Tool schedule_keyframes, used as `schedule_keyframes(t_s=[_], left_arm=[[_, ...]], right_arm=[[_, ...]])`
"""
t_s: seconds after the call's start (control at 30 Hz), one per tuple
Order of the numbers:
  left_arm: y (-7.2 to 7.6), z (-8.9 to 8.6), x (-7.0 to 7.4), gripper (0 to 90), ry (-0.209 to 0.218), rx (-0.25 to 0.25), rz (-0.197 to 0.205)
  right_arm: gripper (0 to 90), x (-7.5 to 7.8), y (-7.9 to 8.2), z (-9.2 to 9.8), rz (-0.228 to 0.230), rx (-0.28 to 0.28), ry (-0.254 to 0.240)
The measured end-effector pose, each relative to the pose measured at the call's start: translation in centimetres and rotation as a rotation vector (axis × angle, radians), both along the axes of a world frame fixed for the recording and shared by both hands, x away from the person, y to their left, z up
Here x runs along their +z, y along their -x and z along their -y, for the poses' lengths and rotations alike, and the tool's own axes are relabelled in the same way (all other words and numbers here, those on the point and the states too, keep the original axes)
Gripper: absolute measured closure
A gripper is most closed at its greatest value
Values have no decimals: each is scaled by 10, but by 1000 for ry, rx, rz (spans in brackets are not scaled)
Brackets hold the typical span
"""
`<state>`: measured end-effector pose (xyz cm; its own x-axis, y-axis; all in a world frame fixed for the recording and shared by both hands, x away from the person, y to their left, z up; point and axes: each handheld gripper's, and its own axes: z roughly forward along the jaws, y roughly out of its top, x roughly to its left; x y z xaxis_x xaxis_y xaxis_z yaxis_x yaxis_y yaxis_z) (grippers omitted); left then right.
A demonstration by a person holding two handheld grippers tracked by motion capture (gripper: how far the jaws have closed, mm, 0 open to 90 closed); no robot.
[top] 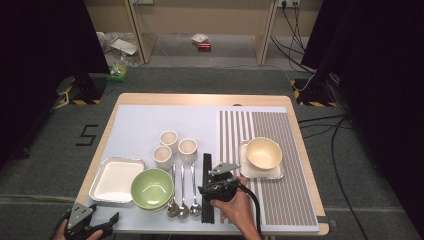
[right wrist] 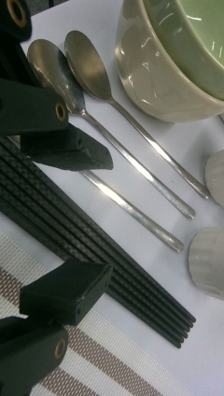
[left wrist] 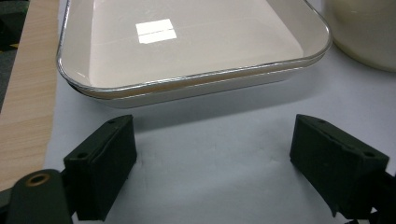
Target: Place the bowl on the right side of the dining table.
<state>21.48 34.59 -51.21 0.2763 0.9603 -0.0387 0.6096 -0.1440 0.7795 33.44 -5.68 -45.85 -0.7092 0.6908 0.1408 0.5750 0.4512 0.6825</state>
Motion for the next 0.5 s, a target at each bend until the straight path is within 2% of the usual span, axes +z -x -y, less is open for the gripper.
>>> schedule_keyframes(t_s=[0.1,0.37,0.5], left_arm=[[0,0,1,134,0,-5,-10],[0,0,1,132,-4,3,-9],[-1,0,1,132,-3,-1,-16]], right_arm=[[438,-1,-1,-3,-8,4,-3],[443,-5,-4,-13,-20,24,-7],[447,-5,-5,-20,-14,43,-9]])
